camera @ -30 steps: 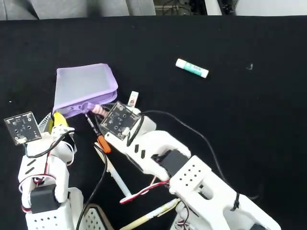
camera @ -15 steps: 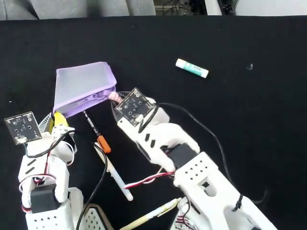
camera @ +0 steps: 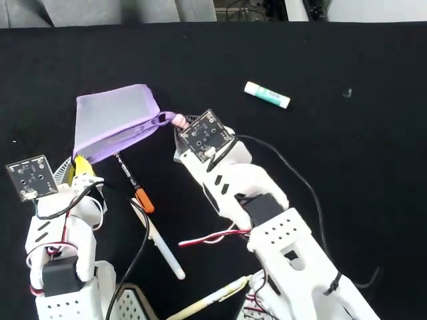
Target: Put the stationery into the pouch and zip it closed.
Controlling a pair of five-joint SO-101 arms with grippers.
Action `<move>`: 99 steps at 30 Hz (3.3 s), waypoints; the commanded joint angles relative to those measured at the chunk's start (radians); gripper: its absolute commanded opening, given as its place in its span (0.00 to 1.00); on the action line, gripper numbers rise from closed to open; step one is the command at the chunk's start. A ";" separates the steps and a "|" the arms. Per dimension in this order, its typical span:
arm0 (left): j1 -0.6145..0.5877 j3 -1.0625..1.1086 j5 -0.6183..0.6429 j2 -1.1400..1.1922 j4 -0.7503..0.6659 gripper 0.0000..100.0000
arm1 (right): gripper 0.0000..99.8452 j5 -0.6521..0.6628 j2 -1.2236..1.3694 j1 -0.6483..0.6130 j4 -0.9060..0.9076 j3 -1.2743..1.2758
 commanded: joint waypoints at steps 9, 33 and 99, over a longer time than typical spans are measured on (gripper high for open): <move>-0.021 -0.042 0.000 -0.008 -0.003 0.03 | 0.01 0.021 -0.041 0.101 0.000 -0.082; -0.018 -0.067 0.000 -0.008 -0.028 0.03 | 0.06 0.012 0.042 0.114 0.043 -0.159; -0.028 -2.064 -0.086 1.803 0.835 0.03 | 0.29 -0.143 0.177 -0.204 0.618 -0.458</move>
